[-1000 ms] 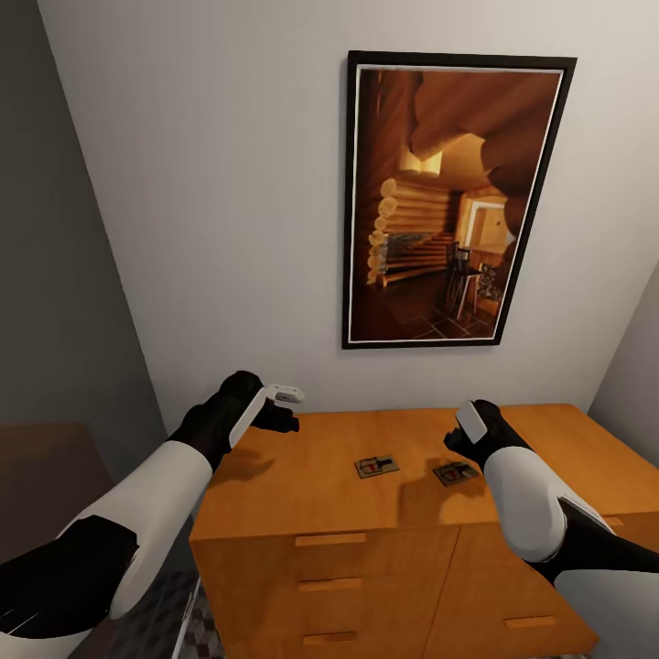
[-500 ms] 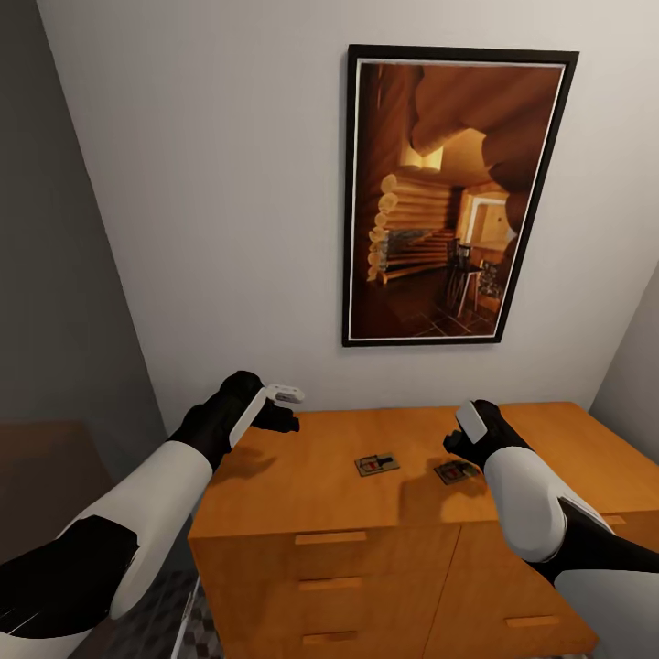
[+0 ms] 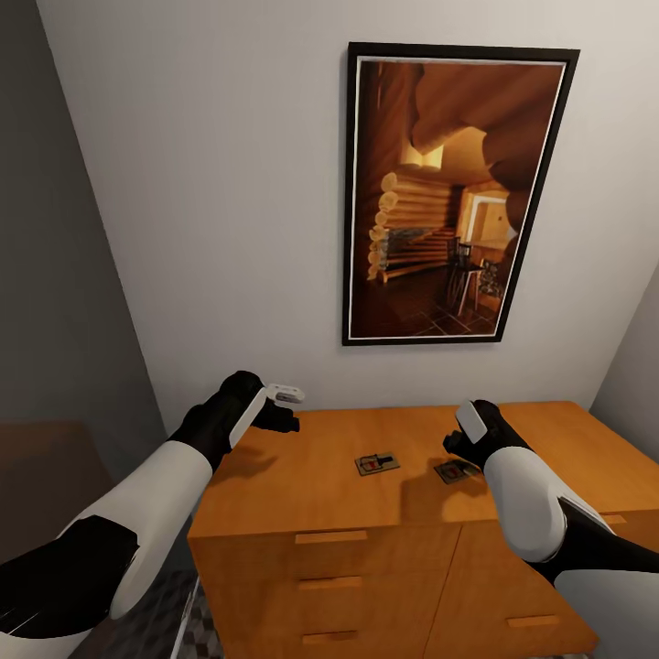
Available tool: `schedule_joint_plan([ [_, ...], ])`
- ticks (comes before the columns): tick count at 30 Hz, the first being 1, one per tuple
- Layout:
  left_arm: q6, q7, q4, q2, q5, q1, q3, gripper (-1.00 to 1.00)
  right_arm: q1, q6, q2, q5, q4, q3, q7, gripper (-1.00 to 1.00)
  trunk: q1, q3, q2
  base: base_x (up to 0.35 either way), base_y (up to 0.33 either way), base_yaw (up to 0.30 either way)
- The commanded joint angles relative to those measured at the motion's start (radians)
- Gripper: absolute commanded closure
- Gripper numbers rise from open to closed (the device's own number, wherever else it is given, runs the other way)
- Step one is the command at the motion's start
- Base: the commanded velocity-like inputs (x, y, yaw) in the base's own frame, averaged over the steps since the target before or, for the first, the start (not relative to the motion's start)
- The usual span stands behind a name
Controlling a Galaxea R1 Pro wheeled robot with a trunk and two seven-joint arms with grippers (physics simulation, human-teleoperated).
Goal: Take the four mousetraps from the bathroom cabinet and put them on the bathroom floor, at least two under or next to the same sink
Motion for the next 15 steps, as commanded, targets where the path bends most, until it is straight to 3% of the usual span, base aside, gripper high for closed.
schedule_joint_plan([
  [1, 0.003, -0.002, -0.001, 0.000, -0.001, -0.001, -0.002, -1.00, -0.001, 0.003, 0.001, -0.006, -0.002, -0.002, -0.006, -1.00, 0.000, -0.001, -0.001, 0.000, 0.000, 0.000],
  [8, 0.004, -0.002, -0.001, 0.000, 0.000, -0.001, -0.002, -1.00, -0.001, 0.003, 0.001, -0.007, -0.002, -0.003, -0.006, -1.00, 0.000, -0.001, -0.001, 0.000, 0.000, 0.000],
  [15, 0.004, -0.002, -0.001, 0.000, 0.000, -0.001, -0.002, -1.00, -0.001, 0.003, 0.001, -0.007, -0.002, -0.003, -0.005, -1.00, 0.027, -0.023, -0.050, 0.000, 0.000, 0.000],
])
